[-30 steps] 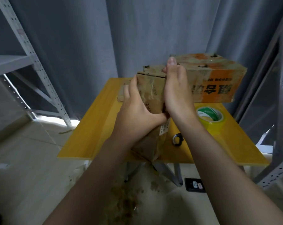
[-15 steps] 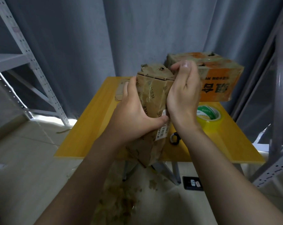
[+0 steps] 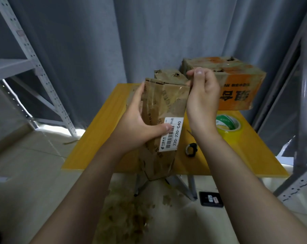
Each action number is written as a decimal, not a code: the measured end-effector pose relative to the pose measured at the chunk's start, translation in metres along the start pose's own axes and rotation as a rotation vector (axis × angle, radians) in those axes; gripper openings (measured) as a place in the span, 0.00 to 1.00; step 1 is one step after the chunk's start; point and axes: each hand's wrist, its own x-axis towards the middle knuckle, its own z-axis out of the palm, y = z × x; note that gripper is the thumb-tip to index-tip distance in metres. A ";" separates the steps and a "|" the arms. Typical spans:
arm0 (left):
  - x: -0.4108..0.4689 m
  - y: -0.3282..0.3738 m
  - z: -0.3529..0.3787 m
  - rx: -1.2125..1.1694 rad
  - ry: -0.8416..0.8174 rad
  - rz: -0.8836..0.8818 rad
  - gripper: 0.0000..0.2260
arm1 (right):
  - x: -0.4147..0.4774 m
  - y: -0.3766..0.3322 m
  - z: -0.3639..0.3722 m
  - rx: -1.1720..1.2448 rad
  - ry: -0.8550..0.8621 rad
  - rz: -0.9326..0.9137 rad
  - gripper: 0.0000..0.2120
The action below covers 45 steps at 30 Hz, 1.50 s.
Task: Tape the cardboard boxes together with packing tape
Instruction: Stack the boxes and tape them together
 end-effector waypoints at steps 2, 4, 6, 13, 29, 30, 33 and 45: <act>-0.003 -0.002 0.001 -0.138 -0.032 0.013 0.53 | -0.002 -0.002 0.004 0.050 -0.120 0.155 0.19; -0.004 -0.002 0.001 -0.197 -0.043 0.027 0.45 | -0.005 -0.006 0.008 0.125 -0.239 0.275 0.27; -0.004 -0.002 0.000 -0.264 -0.053 0.021 0.40 | -0.006 -0.011 0.009 0.159 -0.297 0.317 0.32; -0.006 -0.007 0.001 -0.366 -0.114 -0.060 0.22 | -0.001 0.001 0.005 -0.011 -0.071 0.157 0.28; -0.001 0.002 -0.005 -0.289 -0.027 -0.083 0.20 | 0.006 0.019 -0.009 -0.114 0.041 -0.046 0.15; -0.001 0.001 -0.006 -0.336 -0.013 -0.096 0.18 | 0.005 0.019 -0.009 -0.104 0.027 -0.041 0.14; 0.000 -0.002 -0.007 -0.461 0.083 -0.155 0.15 | 0.003 0.012 -0.005 0.005 -0.116 0.108 0.16; 0.005 -0.009 -0.024 -0.658 0.533 -0.320 0.14 | -0.010 0.027 0.001 -0.254 -0.805 0.494 0.28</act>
